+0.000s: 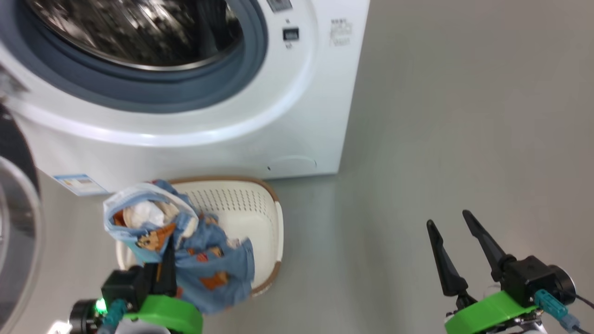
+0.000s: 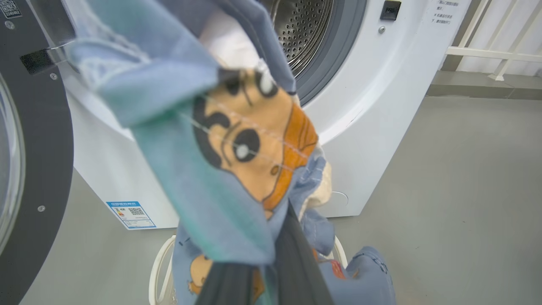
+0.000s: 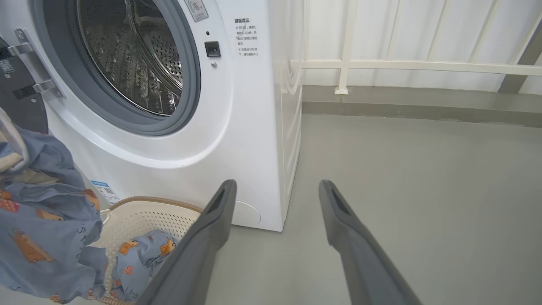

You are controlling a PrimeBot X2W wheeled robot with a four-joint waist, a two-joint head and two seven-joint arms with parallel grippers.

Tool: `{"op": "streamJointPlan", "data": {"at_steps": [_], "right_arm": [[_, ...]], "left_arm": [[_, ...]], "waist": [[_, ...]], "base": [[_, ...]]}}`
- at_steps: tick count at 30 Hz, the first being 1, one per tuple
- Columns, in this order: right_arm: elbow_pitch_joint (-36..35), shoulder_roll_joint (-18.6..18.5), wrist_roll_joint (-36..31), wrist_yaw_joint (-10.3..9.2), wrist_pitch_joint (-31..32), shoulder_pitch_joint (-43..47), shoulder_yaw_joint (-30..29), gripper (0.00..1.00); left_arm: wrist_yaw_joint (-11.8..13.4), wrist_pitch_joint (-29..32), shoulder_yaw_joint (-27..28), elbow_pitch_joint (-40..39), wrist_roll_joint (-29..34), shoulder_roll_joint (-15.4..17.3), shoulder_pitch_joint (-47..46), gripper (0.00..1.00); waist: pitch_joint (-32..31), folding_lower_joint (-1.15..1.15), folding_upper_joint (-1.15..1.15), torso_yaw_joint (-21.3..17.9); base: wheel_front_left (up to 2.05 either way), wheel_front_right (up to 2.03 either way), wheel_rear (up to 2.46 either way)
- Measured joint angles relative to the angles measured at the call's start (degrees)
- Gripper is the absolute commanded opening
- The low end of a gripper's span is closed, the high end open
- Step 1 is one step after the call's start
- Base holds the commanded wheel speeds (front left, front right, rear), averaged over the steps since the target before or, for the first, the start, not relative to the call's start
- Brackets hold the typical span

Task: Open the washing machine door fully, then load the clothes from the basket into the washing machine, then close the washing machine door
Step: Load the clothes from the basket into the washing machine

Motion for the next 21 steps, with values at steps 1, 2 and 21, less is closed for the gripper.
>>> {"op": "streamJointPlan", "data": {"at_steps": [1, 2, 21], "right_arm": [[-0.27, 0.04, 0.0, 0.0, 0.02, 0.49, 0.07, 1.0], [-0.67, 0.09, 0.0, 0.0, 0.44, 0.98, 0.12, 1.0], [-5.7, 0.91, -0.26, 0.0, 3.1, 7.87, 0.19, 1.0]], "left_arm": [[-0.03, 0.0, -0.26, -0.8, 0.1, 0.1, 0.77, 0.0], [-0.26, 0.0, -0.53, -1.49, 0.38, 0.24, 1.53, 0.0], [0.54, 3.35, -2.46, -11.04, 1.35, 2.41, 9.14, 0.0]], "waist": [[-0.87, 0.0, 0.0, 0.27], [-1.75, 0.0, 0.0, 0.54], [-11.76, 0.0, 0.0, 3.06]], "base": [[0.0, 0.0, 0.0], [0.0, 0.0, 0.0], [0.0, 0.0, 0.0]]}}
